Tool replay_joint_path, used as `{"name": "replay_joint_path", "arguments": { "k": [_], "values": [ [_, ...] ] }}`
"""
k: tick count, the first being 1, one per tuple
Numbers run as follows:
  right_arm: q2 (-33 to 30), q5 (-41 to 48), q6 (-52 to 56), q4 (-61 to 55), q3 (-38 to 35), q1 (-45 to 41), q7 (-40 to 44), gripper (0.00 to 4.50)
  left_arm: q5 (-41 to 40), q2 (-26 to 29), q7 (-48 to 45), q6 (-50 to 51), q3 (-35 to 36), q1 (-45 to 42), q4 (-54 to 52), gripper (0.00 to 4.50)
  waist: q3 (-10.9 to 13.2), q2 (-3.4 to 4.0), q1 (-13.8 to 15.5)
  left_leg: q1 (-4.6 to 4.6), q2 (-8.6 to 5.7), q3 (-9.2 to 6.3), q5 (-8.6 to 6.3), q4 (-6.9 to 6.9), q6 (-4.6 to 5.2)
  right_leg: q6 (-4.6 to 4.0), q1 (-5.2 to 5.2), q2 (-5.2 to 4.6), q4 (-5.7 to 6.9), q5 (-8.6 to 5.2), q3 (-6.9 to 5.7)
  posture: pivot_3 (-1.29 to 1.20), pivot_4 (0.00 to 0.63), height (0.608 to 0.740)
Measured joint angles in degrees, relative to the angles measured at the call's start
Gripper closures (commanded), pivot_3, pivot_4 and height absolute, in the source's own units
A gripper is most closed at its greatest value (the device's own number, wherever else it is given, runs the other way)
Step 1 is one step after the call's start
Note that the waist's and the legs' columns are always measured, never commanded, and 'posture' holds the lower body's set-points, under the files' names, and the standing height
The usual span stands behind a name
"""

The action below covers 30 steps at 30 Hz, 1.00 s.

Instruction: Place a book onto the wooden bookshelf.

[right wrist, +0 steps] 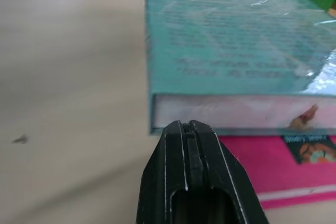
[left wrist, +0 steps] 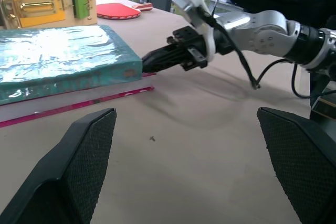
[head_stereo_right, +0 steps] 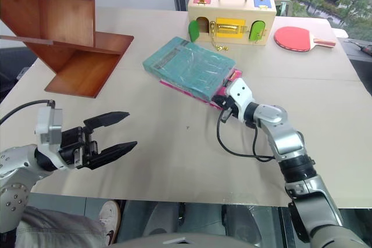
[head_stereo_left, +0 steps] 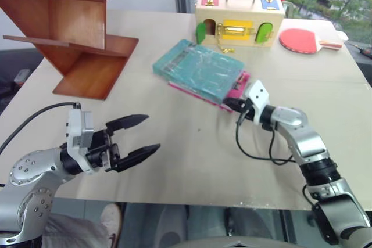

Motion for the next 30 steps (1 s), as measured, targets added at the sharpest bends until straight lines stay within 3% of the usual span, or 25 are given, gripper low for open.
{"name": "replay_joint_path", "arguments": {
  "k": [13,16,17,18,21,24,30],
  "values": [
    [3.5,0.3,-1.6,0.5,3.0,-0.3,3.3,4.47,0.2,-1.2,7.2,1.8,0.6,-0.3,0.4,0.0,0.0,0.0,0.1,0.0,0.03,0.0,0.0,-0.04,-0.01,0.0,-0.01,0.01,0.01,0.0,-0.01,0.0,0.15,0.74],
    [1.5,2.7,-0.7,-4.3,1.8,1.9,5.0,3.62,0.7,-3.8,14.8,4.8,-1.3,-4.1,1.4,0.0,0.0,-0.01,0.6,-0.04,0.0,-0.05,0.0,-0.02,0.0,0.01,0.0,-0.02,-0.01,0.0,-0.07,0.0,0.15,0.74],
    [0.4,3.9,0.0,-6.4,0.8,2.7,5.6,3.08,0.6,-4.9,17.2,6.2,-2.2,-5.2,1.8,0.0,0.0,-0.02,0.7,-0.06,-0.02,-0.04,0.0,0.0,0.0,0.01,0.01,-0.04,-0.02,0.01,-0.05,0.0,0.15,0.74],
    [-1.1,5.0,0.6,-8.7,-0.2,3.7,6.3,2.81,0.5,-5.8,19.4,7.6,-3.1,-6.2,2.3,0.0,0.0,-0.04,0.7,-0.08,-0.04,-0.06,0.0,0.02,0.01,0.02,0.05,-0.05,-0.01,0.01,-0.06,0.0,0.15,0.74],
    [-5.8,7.8,2.6,-16.4,-3.9,8.7,7.2,1.22,-1.0,-9.9,27.3,13.3,-5.5,-11.7,6.0,0.0,0.0,-0.09,0.7,-0.07,-0.01,-0.13,0.0,0.06,0.0,0.02,0.05,0.01,0.04,0.01,-0.1,0.0,0.15,0.74],
    [-8.5,9.4,4.2,-22.1,-6.2,13.1,6.8,0.1,-6.0,-13.9,35.3,21.3,-5.8,-18.8,11.3,0.0,0.0,-0.08,0.4,-0.07,0.0,-0.16,0.01,0.13,0.0,0.02,0.06,0.04,0.1,0.01,-0.1,0.0,0.15,0.74],
    [-11.2,9.6,4.5,-28.2,-9.6,15.9,4.0,0.1,-15.7,-24.9,50.1,29.7,-3.4,-32.4,26.3,0.0,0.0,-0.19,0.2,-0.07,-0.05,-0.24,0.01,0.28,0.0,0.05,0.16,0.06,0.11,0.02,-0.12,0.0,0.15,0.74]
  ]
}}
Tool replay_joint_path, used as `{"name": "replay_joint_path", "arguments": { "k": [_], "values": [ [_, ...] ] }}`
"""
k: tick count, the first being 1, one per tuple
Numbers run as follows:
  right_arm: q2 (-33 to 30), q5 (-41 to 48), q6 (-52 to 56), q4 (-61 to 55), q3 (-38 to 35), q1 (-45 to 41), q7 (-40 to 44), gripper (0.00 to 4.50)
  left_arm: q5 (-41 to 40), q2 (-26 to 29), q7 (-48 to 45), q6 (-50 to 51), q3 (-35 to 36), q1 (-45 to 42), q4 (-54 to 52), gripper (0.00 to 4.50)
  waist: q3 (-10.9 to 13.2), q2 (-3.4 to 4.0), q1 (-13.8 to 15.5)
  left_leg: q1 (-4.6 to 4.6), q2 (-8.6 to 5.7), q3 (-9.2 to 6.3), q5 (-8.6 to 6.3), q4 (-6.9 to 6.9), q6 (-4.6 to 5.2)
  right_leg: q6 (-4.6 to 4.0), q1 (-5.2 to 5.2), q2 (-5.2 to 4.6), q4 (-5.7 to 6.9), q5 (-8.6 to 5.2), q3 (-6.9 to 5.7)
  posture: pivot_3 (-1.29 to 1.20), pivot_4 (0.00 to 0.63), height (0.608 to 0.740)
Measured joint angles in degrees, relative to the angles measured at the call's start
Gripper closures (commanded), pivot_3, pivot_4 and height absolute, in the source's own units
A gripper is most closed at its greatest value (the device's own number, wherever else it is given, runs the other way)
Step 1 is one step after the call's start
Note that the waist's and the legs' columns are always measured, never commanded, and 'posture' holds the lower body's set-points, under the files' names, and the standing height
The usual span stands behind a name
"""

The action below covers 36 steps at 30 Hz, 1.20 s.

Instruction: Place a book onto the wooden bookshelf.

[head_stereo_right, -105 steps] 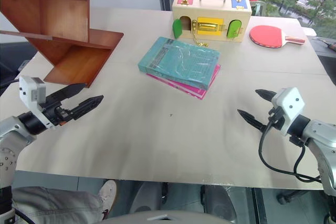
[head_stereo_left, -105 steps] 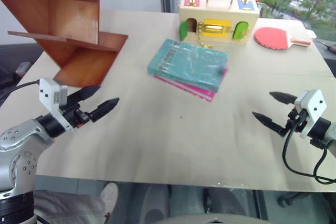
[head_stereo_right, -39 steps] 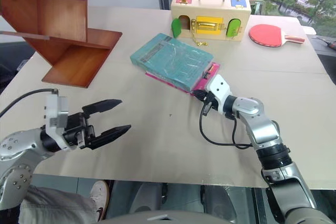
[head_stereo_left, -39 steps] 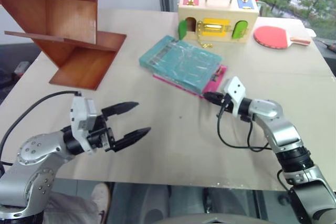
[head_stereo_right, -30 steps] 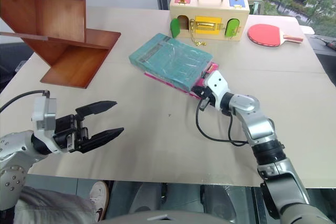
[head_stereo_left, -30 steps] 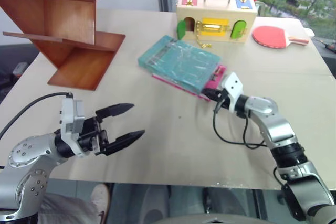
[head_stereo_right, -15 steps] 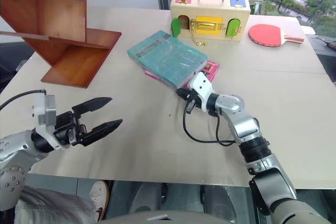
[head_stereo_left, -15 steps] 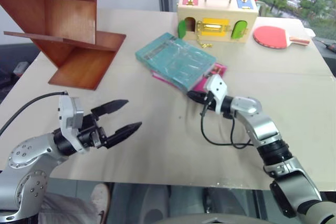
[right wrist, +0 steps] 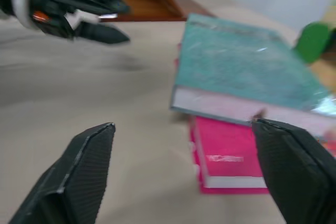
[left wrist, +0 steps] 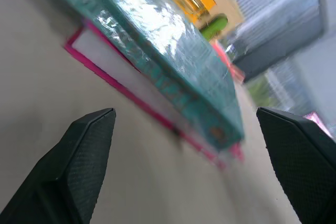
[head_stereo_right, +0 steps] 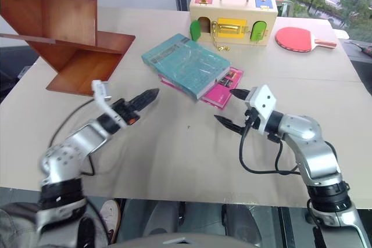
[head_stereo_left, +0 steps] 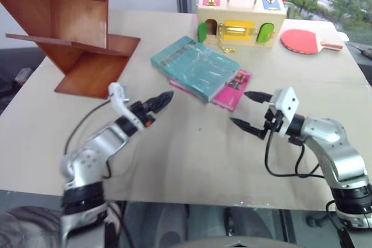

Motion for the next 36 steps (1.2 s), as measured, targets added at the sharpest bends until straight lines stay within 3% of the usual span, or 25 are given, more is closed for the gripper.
{"name": "replay_joint_path", "arguments": {
  "k": [4,13,20,24,36],
  "values": [
    [0.2,-0.5,1.0,-1.3,-0.2,0.4,-3.7,0.1,-1.6,-6.1,5.0,0.3,1.1,-8.2,10.0,0.0,0.0,0.0,0.2,-0.02,-0.04,0.0,0.11,0.0,-0.18,0.0,0.03,-0.03,-0.06,0.0,-0.02,0.0,0.15,0.74],
    [0.6,-0.8,2.2,-4.9,-0.1,1.4,-7.9,0.1,-1.4,-10.2,6.2,-2.2,3.0,-15.2,20.8,0.0,0.0,0.01,0.3,-0.03,-0.07,0.01,0.17,-0.01,-0.28,0.0,0.04,-0.05,-0.12,0.0,-0.02,0.0,0.15,0.74],
    [0.6,-0.9,2.5,-6.1,-0.1,2.4,-9.6,0.02,-2.8,-12.5,8.1,-1.2,5.8,-15.5,21.8,3.1,0.0,0.0,0.3,-0.03,-0.08,0.0,0.17,-0.01,-0.28,0.0,0.06,-0.07,-0.13,0.0,-0.03,0.0,0.15,0.74],
    [0.5,-0.9,2.5,-6.3,-0.1,2.5,-9.7,0.02,-4.0,-13.9,10.3,-0.4,7.0,-15.3,21.1,4.45,0.0,0.0,0.3,-0.03,-0.08,0.0,0.17,-0.01,-0.29,0.0,0.07,-0.06,-0.13,0.0,-0.03,0.0,0.15,0.74],
    [0.3,-0.9,2.0,-5.4,-0.1,2.4,-8.7,0.02,-10.4,-16.0,17.8,1.5,9.0,-10.6,12.8,4.45,0.0,0.0,0.4,-0.01,-0.09,-0.01,0.17,-0.01,-0.29,0.0,0.09,-0.07,-0.16,0.0,-0.03,0.0,0.15,0.74]
  ]
}}
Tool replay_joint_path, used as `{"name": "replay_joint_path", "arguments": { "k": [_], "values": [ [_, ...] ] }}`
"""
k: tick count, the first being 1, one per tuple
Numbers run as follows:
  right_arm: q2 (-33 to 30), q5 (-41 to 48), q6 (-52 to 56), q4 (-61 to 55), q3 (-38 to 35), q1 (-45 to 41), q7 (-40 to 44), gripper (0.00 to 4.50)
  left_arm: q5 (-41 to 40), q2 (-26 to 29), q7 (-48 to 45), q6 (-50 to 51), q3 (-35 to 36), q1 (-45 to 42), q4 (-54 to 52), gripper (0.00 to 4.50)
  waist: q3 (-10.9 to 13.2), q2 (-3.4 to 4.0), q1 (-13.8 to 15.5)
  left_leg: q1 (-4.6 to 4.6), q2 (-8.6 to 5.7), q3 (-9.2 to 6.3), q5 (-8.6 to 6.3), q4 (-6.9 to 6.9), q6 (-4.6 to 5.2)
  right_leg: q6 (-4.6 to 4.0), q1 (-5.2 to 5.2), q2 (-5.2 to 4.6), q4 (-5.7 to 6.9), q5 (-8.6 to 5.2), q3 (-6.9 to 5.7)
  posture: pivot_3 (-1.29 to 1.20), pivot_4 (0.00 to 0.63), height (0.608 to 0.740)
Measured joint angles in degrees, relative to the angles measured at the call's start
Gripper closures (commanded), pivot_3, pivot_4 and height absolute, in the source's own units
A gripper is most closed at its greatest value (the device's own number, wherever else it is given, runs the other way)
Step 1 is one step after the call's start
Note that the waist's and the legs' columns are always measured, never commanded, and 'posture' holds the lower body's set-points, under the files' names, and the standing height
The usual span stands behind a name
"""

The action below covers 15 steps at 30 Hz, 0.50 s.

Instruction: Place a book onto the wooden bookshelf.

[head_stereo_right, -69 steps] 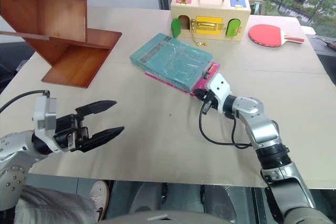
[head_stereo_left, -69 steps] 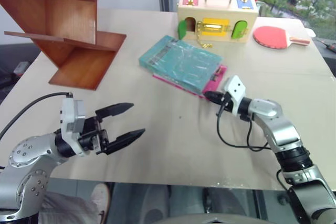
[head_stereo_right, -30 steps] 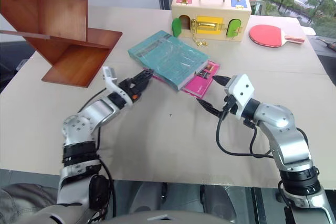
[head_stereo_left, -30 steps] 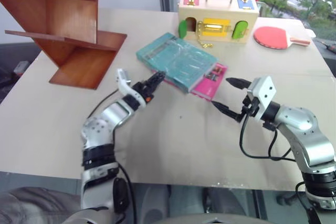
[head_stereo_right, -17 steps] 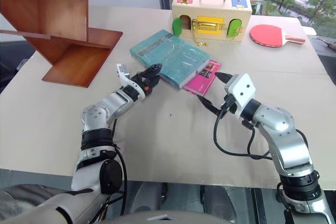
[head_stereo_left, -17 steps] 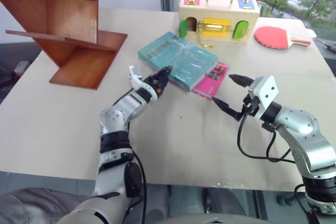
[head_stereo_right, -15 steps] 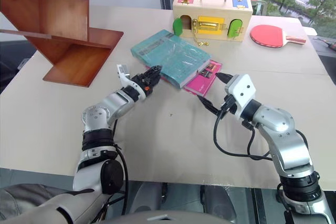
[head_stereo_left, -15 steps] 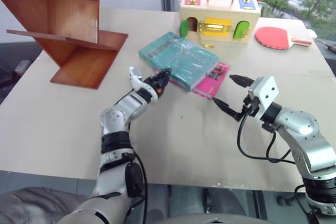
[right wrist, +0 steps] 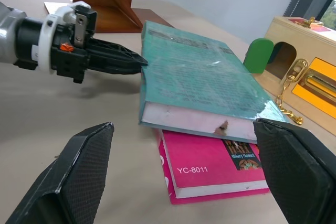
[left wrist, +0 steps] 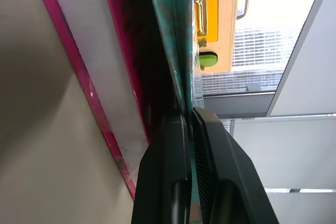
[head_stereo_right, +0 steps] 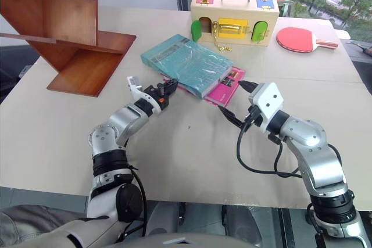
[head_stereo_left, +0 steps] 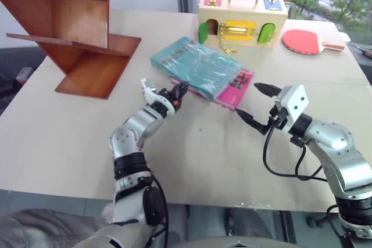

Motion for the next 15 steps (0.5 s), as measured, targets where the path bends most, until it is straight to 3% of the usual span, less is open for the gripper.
{"name": "replay_joint_path", "arguments": {
  "k": [6,11,14,15],
  "values": [
    [-0.2,0.0,-0.4,1.0,0.0,0.0,0.8,0.02,-3.7,0.1,2.7,0.7,-0.2,4.5,-4.6,4.45,0.0,0.0,0.0,0.02,0.0,-0.01,0.0,0.0,0.0,0.0,0.02,0.0,0.01,0.0,0.0,0.0,0.15,0.74],
    [-0.2,0.0,-1.1,1.2,0.0,-0.1,0.9,0.02,-4.7,0.1,3.4,0.9,-0.8,4.9,-4.9,2.54,0.0,0.0,0.0,0.05,-0.03,-0.02,0.0,0.01,0.0,0.0,0.07,-0.02,-0.01,0.0,-0.01,0.0,0.15,0.74],
    [-0.2,0.0,-1.1,1.4,0.0,-0.1,0.9,0.02,-4.8,0.3,3.5,0.8,-1.4,4.9,-4.8,1.04,0.0,0.0,0.1,0.05,-0.03,-0.04,0.0,0.0,0.0,0.0,0.07,-0.01,-0.01,0.0,-0.02,0.0,0.15,0.74],
    [-0.3,0.0,-1.2,1.4,0.0,-0.1,0.9,0.02,-4.8,0.5,3.5,0.7,-1.4,4.8,-4.7,1.04,0.0,0.0,0.1,0.05,-0.03,-0.04,0.0,0.0,0.0,0.0,0.07,-0.01,-0.01,0.0,-0.02,0.0,0.15,0.74]
  ]
}}
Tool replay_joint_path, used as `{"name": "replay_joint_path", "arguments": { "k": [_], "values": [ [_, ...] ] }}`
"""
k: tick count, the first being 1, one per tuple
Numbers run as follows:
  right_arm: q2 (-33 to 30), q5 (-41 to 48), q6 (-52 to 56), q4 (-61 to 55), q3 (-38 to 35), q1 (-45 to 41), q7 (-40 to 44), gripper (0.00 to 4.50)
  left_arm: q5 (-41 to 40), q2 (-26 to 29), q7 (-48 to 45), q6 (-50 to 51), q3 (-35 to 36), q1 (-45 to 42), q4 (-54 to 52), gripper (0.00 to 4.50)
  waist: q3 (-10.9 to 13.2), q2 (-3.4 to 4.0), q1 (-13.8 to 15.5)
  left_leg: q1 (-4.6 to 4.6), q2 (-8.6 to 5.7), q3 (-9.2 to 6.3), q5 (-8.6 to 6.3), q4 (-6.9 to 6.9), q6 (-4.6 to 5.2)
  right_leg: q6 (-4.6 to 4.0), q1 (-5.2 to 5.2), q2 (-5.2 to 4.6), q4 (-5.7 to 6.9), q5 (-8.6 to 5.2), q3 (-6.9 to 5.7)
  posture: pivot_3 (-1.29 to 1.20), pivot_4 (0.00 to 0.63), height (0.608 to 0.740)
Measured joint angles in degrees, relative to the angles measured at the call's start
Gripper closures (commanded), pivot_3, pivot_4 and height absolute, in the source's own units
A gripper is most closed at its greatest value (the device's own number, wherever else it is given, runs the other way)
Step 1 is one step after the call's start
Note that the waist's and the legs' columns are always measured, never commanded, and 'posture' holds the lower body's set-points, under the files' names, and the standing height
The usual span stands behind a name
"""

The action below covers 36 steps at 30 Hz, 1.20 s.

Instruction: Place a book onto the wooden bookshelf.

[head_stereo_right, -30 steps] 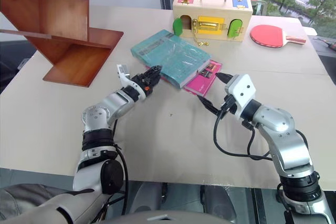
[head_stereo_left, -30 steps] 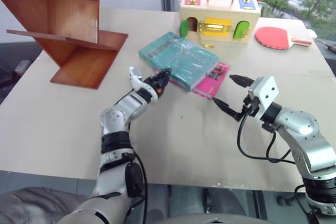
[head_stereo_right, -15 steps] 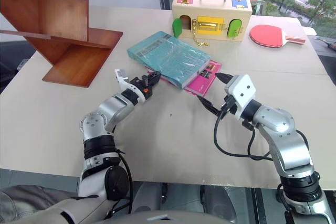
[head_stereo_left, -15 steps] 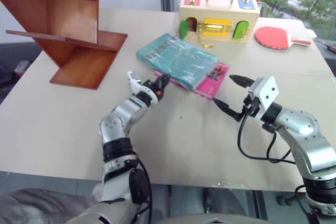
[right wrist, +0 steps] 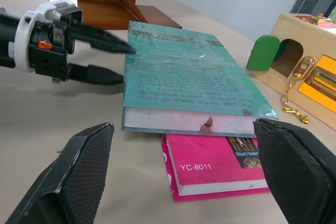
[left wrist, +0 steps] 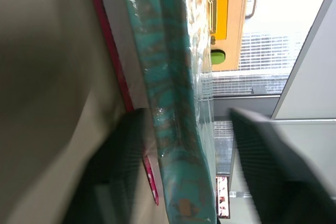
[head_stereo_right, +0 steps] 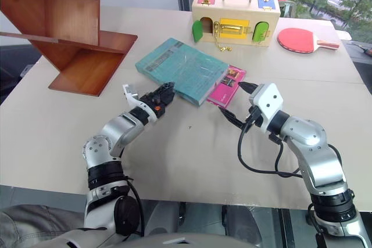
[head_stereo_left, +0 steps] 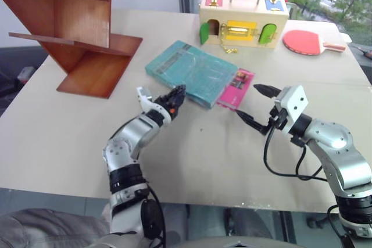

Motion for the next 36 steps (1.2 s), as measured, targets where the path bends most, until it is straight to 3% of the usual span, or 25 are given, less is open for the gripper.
{"name": "replay_joint_path", "arguments": {
  "k": [9,23,30,31,36],
  "values": [
    [0.0,-0.1,-0.1,0.3,0.0,0.1,-0.2,0.02,2.9,3.1,-5.6,-2.3,-1.0,-5.1,8.2,1.04,0.0,0.0,0.2,0.0,-0.01,-0.01,0.0,0.0,0.0,0.0,0.0,0.0,-0.01,0.0,-0.03,0.0,0.15,0.74],
    [0.0,-0.6,0.0,-0.6,0.2,0.6,-1.0,0.02,6.4,3.5,-13.2,-3.6,-0.6,-10.2,18.5,1.04,0.0,0.0,0.1,-0.01,-0.02,-0.01,0.0,-0.02,0.0,0.0,-0.01,-0.01,-0.03,0.0,-0.03,0.0,0.15,0.74],
    [0.0,-0.6,1.0,-2.2,0.2,0.9,-1.8,0.02,6.8,3.6,-15.0,-3.7,0.8,-11.1,21.2,4.28,0.0,0.01,0.1,0.0,-0.01,-0.01,0.0,-0.03,0.0,0.0,0.0,-0.01,-0.02,0.0,-0.03,0.0,0.15,0.74],
    [0.0,-0.6,1.1,-2.5,0.2,0.9,-1.9,0.02,6.8,3.6,-15.0,-3.3,1.0,-11.0,21.2,4.46,0.0,0.01,0.0,0.0,-0.01,-0.01,0.0,-0.03,0.0,0.0,0.0,-0.01,-0.02,0.0,-0.03,0.0,0.15,0.74],
    [0.0,-0.5,1.4,-3.2,0.2,1.4,-2.2,0.02,4.1,2.1,-11.5,-0.6,1.9,-7.1,14.7,4.46,0.0,0.01,-0.3,0.02,-0.01,0.01,0.0,-0.05,0.0,0.0,0.0,-0.03,-0.03,0.0,0.0,0.0,0.15,0.74]
  ]
}}
